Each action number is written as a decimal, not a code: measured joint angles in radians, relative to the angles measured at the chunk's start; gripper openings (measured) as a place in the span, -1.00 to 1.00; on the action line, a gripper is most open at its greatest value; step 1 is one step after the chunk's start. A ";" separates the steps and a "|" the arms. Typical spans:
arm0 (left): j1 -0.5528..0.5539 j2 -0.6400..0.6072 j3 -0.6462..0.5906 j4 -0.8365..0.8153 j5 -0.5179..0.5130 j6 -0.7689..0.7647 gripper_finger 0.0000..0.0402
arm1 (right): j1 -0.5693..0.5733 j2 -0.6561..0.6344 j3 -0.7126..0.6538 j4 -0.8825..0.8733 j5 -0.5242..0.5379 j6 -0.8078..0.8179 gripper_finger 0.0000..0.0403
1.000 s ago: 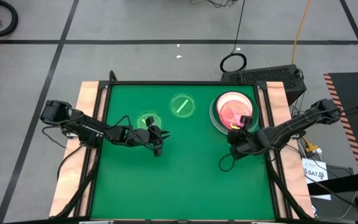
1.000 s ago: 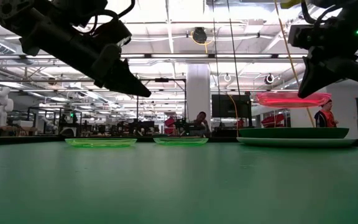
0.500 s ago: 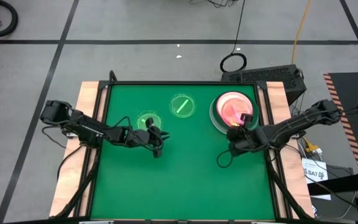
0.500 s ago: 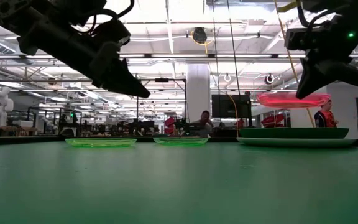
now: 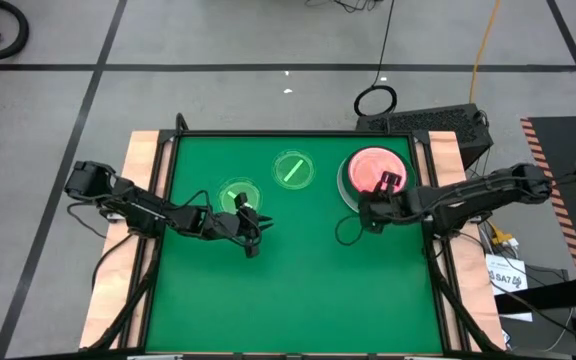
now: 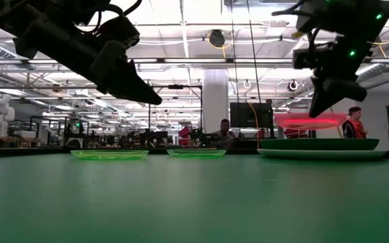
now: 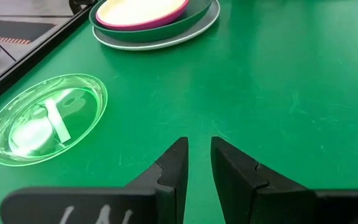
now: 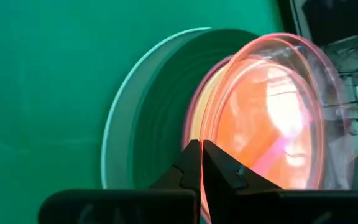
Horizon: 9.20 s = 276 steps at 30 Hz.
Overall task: Stack plastic plates
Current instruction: Stack the orange plate on top of the white plate, then stack the left light green plate on top of the orange plate
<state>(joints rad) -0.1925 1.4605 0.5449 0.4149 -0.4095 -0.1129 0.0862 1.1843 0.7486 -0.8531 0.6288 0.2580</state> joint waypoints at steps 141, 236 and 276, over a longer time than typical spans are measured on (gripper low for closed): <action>0.064 0.126 0.000 -0.363 -0.153 -0.221 -0.95 | 0.354 0.092 0.008 0.509 -0.135 -0.199 -0.57; 0.020 0.125 0.594 -0.572 0.496 0.530 -0.97 | 0.266 0.140 0.320 0.352 -0.345 -0.306 -0.37; 0.021 0.126 0.594 -0.379 0.291 0.485 0.09 | 0.254 0.160 0.320 0.289 -0.358 -0.347 -1.00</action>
<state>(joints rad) -0.1717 1.5864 1.1389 0.0357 -0.1181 0.3716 0.3397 1.3441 1.0687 -0.5646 0.2713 -0.0894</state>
